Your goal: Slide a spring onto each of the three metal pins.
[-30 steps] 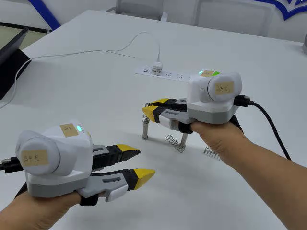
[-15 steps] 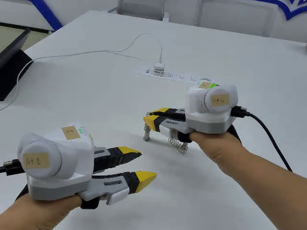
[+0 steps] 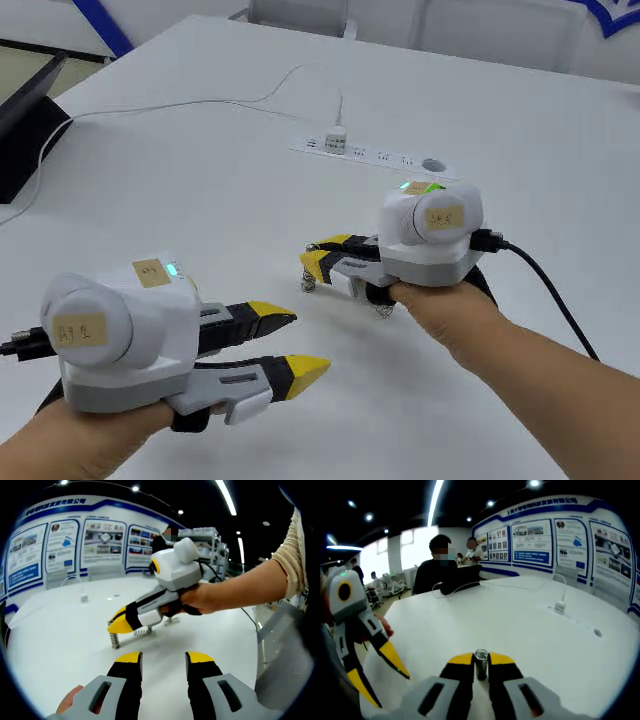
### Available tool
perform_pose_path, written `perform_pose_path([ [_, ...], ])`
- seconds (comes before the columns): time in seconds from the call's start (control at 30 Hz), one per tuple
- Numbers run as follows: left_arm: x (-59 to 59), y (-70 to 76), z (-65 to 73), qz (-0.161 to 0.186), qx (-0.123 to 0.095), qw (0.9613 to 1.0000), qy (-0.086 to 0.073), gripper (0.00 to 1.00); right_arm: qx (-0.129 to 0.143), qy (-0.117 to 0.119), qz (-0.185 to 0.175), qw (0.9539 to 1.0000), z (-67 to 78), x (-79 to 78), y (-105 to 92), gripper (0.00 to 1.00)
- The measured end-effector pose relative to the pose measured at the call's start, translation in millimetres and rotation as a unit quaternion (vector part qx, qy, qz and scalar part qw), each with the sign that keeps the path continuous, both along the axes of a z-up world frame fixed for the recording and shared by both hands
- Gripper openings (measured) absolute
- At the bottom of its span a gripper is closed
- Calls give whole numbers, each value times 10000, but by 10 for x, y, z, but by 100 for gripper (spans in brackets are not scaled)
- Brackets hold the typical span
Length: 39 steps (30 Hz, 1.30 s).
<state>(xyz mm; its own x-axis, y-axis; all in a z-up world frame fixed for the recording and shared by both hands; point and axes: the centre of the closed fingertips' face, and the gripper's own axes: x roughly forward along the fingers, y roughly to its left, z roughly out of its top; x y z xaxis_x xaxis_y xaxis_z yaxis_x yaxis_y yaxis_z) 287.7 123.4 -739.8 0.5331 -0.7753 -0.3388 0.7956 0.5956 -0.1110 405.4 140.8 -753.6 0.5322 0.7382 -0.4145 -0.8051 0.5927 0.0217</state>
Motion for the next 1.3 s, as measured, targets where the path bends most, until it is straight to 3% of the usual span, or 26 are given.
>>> perform_pose_path([
  [0.2, 13, 2, 4, -1, -7, 10000, -8, 37, -99, 70, -36, 9999, -76, -13, -15, 12],
  [0.5, 14, 3, 3, 4, -4, 10000, -8, 38, -144, 45, -54, 9999, -81, -16, -27, 15],
  [0.87, 32, 21, 5, 53, 34, 10000, -37, 41, -78, -61, -138, 9999, 34, -66, -130, 20],
  [1.3, 160, 205, 0, 505, 149, 9986, -114, 63, -181, -186, -69, 9996, 104, -306, -332, 23],
])
